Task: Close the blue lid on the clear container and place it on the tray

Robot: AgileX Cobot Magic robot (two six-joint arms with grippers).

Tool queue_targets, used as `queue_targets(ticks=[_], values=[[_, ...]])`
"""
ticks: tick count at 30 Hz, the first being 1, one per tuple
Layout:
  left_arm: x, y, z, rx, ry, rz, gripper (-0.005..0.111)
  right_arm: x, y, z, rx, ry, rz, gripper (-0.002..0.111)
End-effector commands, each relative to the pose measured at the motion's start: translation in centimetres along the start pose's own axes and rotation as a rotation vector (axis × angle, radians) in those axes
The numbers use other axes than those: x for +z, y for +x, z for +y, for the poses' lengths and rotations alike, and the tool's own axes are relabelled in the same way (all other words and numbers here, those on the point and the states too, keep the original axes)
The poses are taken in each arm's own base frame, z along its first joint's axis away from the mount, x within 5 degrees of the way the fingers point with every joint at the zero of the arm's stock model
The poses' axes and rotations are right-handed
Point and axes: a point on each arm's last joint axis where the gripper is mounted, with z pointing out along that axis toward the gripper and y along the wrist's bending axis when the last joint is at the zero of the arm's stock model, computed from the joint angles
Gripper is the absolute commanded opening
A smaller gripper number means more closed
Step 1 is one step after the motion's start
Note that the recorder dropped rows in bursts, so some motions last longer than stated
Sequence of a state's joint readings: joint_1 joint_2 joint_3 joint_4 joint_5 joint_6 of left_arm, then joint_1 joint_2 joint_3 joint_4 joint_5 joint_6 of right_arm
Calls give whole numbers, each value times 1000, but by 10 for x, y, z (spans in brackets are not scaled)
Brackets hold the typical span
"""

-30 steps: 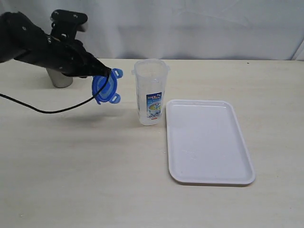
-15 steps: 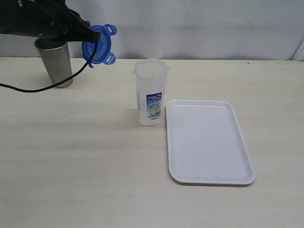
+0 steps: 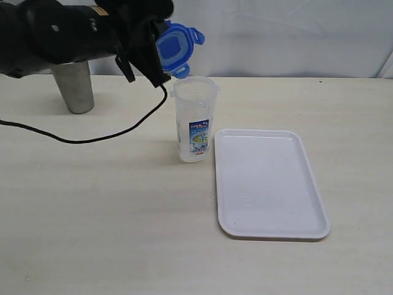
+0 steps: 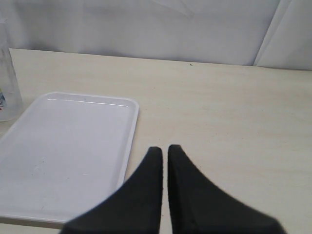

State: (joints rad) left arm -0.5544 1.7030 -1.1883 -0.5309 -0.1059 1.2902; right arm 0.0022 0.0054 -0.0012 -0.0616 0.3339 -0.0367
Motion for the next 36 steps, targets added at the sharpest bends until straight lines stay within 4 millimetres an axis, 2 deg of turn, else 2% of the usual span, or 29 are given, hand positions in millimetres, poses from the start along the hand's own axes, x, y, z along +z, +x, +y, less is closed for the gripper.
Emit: queue_targets(ticks=[1, 12, 20, 24, 29, 34, 36], values=[[9, -7, -12, 153, -48, -31, 0, 0, 0, 0, 1, -1, -1, 4], [11, -13, 0, 137, -287, -77, 0, 0, 0, 0, 1, -1, -1, 4], [41, 6, -19, 179, -277, -39, 0, 0, 0, 0, 1, -1, -1, 4], [50, 9, -25, 180, -247, -28, 0, 0, 0, 0, 1, -1, -1, 4], [48, 5, -30, 183, -190, -27, 0, 0, 0, 0, 1, -1, -1, 4], [40, -14, -40, 255, -170, -69, 0, 0, 0, 0, 1, -1, -1, 4], [36, -17, -37, 291, -181, -74, 0, 0, 0, 0, 1, -1, -1, 4]])
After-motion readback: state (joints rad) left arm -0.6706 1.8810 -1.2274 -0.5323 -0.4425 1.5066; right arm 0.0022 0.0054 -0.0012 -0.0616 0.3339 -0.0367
